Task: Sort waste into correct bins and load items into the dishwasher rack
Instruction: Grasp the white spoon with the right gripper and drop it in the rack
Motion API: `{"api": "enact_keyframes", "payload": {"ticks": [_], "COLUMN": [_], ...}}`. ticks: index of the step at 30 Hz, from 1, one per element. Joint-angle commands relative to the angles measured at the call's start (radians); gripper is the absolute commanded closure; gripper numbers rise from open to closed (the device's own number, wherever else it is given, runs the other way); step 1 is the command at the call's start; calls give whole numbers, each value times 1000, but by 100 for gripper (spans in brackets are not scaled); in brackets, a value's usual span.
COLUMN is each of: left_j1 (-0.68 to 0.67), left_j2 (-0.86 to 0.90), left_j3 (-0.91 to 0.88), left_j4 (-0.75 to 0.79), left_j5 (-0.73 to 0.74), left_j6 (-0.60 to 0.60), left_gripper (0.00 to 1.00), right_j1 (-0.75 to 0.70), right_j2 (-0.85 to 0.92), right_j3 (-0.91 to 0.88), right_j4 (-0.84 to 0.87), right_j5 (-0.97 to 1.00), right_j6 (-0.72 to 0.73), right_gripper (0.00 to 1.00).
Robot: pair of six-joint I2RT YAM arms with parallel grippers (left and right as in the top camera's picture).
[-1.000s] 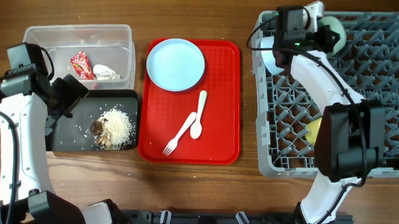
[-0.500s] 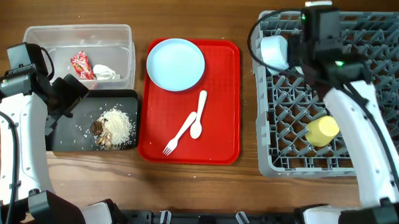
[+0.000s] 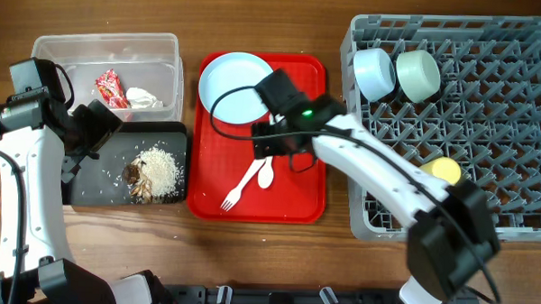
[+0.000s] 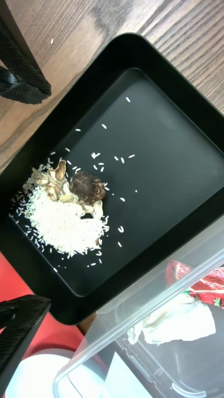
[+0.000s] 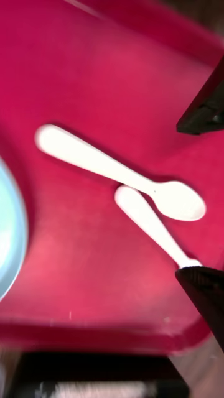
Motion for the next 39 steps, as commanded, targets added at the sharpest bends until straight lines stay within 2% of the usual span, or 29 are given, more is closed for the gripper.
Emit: {"api": "enact_keyframes", "payload": {"ticks": [1, 4, 10, 13, 17, 19, 20, 24, 28, 32, 35, 39], "left_j1": [3, 3, 3, 3, 3, 3, 3, 3, 3, 3, 3, 3], "left_j2": [-13, -13, -13, -13, -13, -13, -13, -13, -13, -13, -13, -13], "left_j3": [6, 6, 6, 6, 6, 6, 6, 6, 6, 6, 6, 6], "left_j4": [2, 2, 2, 2, 3, 3, 3, 3, 3, 3, 3, 3], "left_j5": [9, 9, 9, 9, 9, 9, 9, 9, 9, 9, 9, 9], "left_j6": [-10, -10, -10, -10, -10, -10, -10, -10, -10, -10, -10, -10], "left_gripper": [0, 0, 0, 0, 0, 0, 0, 0, 0, 0, 0, 0], "right_j1": [27, 26, 26, 25, -1, -14, -22, -32, -35, -82, -170, -328], "right_j2": [101, 178, 237, 237, 236, 236, 236, 234, 164, -72, -240, -284], "right_j3": [-9, -9, -9, -8, -8, -8, -8, 0, 22, 25, 24, 16], "right_j4": [22, 19, 24, 20, 2, -6, -7, -12, -79, -143, -204, -280], "right_j5": [94, 117, 132, 143, 142, 134, 117, 78, 114, 152, 195, 195], "right_j6": [191, 257, 264, 267, 271, 270, 256, 149, 105, -28, -135, -266], "right_gripper": [38, 45, 46, 59, 68, 80, 85, 96, 96, 96, 96, 96]}}
